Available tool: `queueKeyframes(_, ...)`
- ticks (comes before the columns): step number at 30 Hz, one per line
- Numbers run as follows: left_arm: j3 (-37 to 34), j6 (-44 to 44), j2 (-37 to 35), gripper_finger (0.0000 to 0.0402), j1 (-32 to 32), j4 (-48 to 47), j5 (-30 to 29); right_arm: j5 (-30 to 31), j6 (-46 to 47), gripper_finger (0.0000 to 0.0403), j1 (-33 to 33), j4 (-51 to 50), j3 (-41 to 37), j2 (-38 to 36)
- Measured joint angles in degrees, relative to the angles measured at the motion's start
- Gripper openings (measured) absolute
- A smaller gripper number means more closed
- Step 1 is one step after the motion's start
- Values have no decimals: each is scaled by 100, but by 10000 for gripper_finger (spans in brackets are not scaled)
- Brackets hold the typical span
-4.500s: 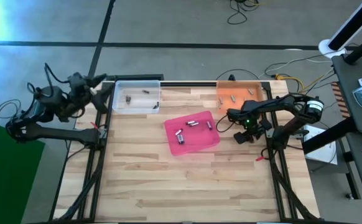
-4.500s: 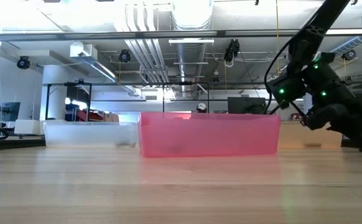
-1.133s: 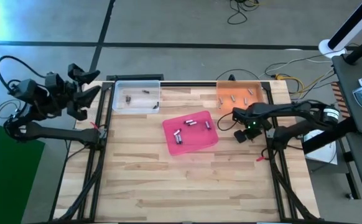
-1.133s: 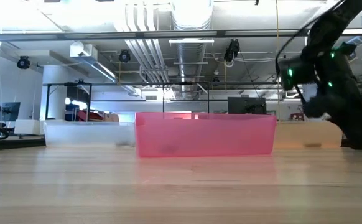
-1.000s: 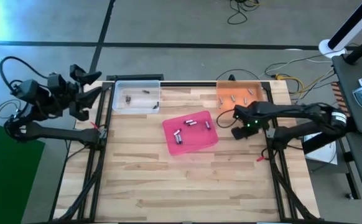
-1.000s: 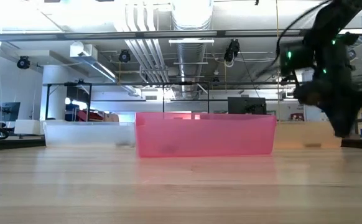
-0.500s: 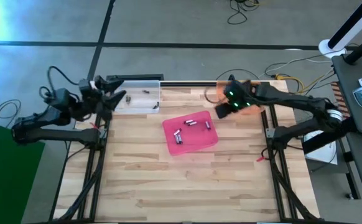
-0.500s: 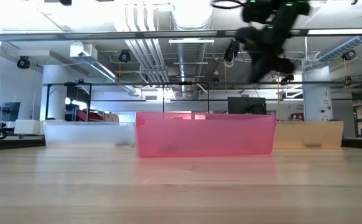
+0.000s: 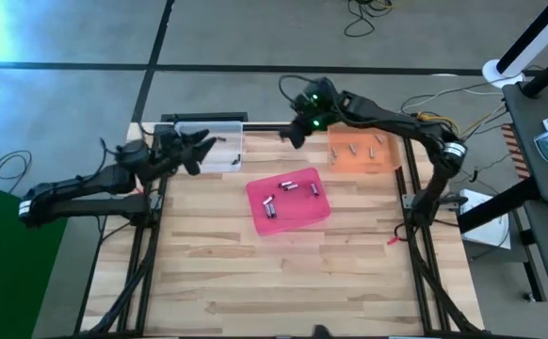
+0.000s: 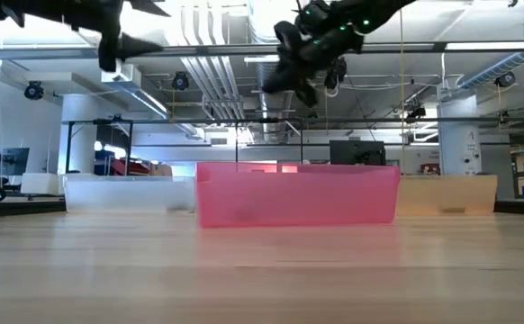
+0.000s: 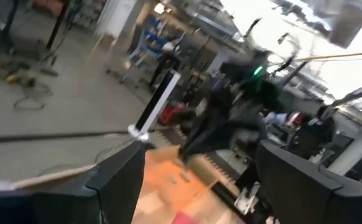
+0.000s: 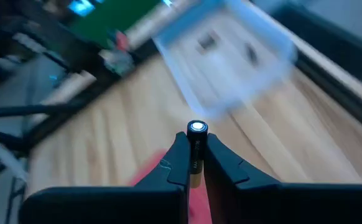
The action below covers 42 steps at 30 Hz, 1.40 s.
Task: Sort batteries
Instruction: Put the black battery into the transparent bin
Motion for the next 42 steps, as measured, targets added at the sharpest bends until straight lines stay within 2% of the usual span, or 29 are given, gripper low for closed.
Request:
queueKeyframes(7,-169,-254,374,281,111,-84,-181,-273,61,18,249,1032,381,290)
queueKeyframes(11,-167,-249,534,281,362,-138,-207,-287,669,18,263,1733,383,245)
queueKeyframes(14,-151,-53,643,281,533,182,478,-20,1055,18,327,2139,383,185)
queueKeyframes(17,-151,-4,792,282,726,583,1548,638,1070,18,537,2190,387,113)
queueKeyframes(20,-113,10,949,282,883,602,2235,1200,1143,18,832,2180,392,108)
queueKeyframes(29,-33,791,1125,282,968,429,2859,2130,1488,18,1799,2184,431,124)
queueKeyframes(35,-29,1221,1218,282,968,685,3404,2608,1546,18,2059,2224,431,149)
queueKeyframes(38,-29,963,1329,282,1041,861,3827,2594,1514,18,2064,2321,431,165)
queueKeyframes(42,30,138,1715,281,1295,1227,4881,2493,1444,18,2046,2335,433,163)
